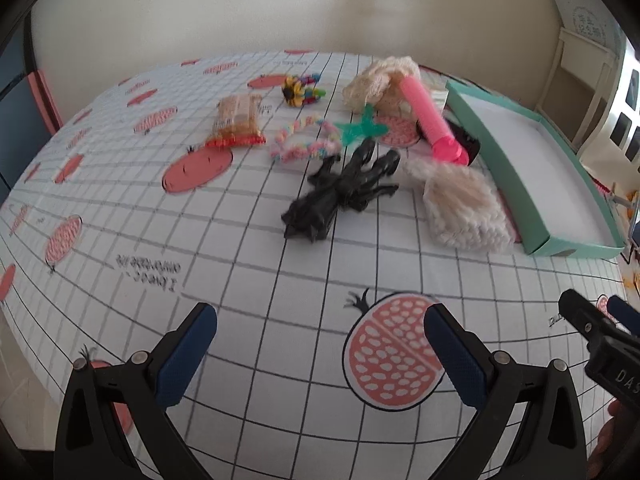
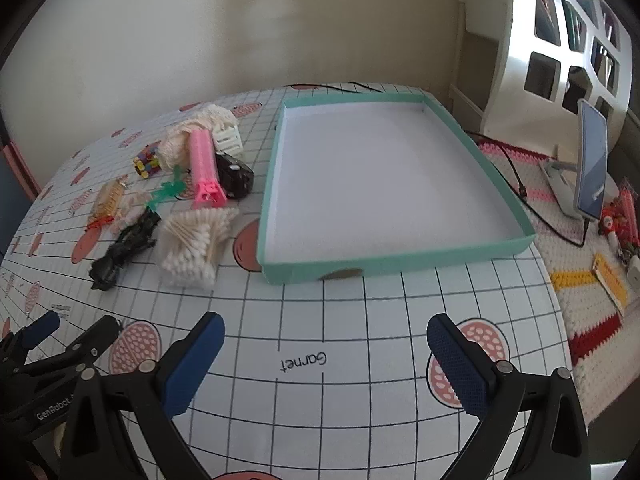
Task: Organize objects
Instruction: 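Move both tools toward the black toy figure and cotton swab bag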
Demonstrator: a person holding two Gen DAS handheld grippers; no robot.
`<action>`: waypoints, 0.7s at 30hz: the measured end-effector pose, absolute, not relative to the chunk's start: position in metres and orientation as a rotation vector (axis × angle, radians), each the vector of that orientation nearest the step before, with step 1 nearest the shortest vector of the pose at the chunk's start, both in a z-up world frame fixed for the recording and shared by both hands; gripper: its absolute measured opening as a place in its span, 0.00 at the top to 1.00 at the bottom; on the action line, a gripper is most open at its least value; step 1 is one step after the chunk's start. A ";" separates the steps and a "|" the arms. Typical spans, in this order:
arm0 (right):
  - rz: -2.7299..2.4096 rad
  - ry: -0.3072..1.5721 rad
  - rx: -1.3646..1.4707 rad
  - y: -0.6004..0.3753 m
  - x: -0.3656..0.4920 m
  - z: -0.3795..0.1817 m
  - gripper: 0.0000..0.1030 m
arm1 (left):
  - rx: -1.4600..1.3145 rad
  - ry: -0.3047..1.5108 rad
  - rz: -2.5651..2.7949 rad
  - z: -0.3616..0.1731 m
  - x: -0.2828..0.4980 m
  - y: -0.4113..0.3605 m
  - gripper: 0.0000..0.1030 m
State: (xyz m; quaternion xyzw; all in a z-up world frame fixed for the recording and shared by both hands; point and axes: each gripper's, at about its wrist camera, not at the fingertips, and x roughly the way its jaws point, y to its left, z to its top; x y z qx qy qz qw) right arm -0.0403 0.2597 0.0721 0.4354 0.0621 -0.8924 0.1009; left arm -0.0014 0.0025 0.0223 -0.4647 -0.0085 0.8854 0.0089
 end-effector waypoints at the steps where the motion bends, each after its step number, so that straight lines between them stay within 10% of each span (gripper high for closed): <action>1: -2.632 0.193 1.274 0.257 -0.041 0.080 0.01 | -1.441 -0.014 2.766 0.028 -0.002 0.003 0.00; 21: -2.385 0.220 1.374 0.188 -0.086 0.143 0.01 | -1.660 -0.071 2.662 0.110 -0.080 -0.027 0.00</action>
